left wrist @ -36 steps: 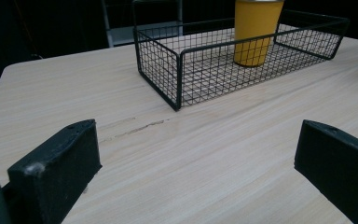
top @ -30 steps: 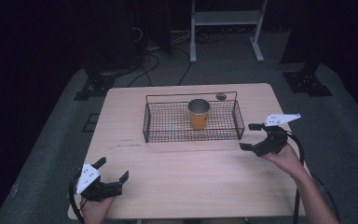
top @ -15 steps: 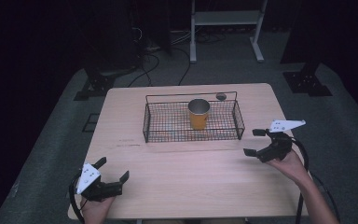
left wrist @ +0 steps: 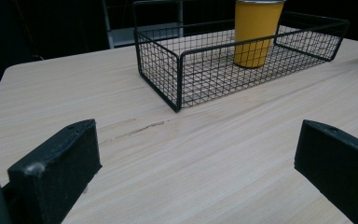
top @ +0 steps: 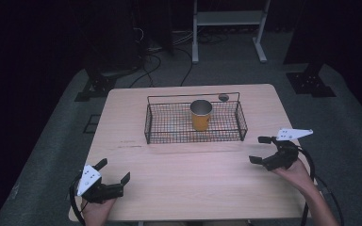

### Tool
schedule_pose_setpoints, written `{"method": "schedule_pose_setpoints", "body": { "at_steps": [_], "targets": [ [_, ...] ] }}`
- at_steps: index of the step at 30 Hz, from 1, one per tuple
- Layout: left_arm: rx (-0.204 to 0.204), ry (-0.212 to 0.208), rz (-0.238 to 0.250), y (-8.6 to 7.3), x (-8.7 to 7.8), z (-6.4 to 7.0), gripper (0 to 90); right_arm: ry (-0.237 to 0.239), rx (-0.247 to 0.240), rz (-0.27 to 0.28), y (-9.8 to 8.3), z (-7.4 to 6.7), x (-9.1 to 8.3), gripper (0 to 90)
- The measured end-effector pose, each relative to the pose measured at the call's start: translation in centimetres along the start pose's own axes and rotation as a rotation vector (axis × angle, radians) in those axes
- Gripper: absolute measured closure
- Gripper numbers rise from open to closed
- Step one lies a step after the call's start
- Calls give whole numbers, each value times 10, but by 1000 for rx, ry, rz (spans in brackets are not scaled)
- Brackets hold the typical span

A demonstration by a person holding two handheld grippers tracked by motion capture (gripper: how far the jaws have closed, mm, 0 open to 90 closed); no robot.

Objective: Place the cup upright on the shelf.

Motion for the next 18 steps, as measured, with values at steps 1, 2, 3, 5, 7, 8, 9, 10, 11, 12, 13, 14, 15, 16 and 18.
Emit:
{"method": "schedule_pose_setpoints", "body": {
  "at_steps": [1,2,3,5,7,8,9,10,11,12,13,14,15,16,18],
  "targets": [
    [0,1,-1,0,0,0,0,1,1,-2,-1,0,0,0],
    [0,1,-1,0,0,0,0,-1,2,2,-2,-1,-1,0],
    [0,0,0,0,0,0,0,-4,1,6,-3,-1,-1,0],
    [0,1,-1,0,0,0,0,-2,6,7,-4,-1,-2,0],
    [0,0,-1,0,0,0,0,-3,12,9,-7,-2,-4,0],
    [0,1,-1,0,0,0,0,-4,14,12,-8,-2,-4,0],
    [-1,1,-1,0,0,0,0,-4,17,11,-10,-3,-5,0],
    [-2,0,0,0,0,0,0,-7,17,10,-12,-3,-6,0],
    [-2,-1,-1,0,0,-1,0,-11,15,12,-14,-3,-6,0],
    [-2,-1,0,0,0,0,0,-12,17,10,-15,-4,-7,0],
    [-2,-1,-1,0,0,0,0,-15,13,11,-17,-5,-8,0],
    [-2,-3,-3,0,1,0,0,-17,10,5,-20,-6,-8,0],
    [-1,-3,-4,-1,1,0,0,-17,13,8,-21,-8,-9,0],
    [0,-2,-4,-1,1,0,0,-17,17,19,-22,-9,-10,0],
    [-1,-4,-5,-1,1,0,0,-24,14,20,-27,-11,-11,1]
  ]
}}
Point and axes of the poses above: each handheld gripper's, and its own axes: x roughly forward along the jaws, y roughly out of its top, z roughly to its right, the point moved 9 cm from there along x, roughly forward along the jaws, and after that the axes turned 13 degrees about -y, right-handed, at the moved point
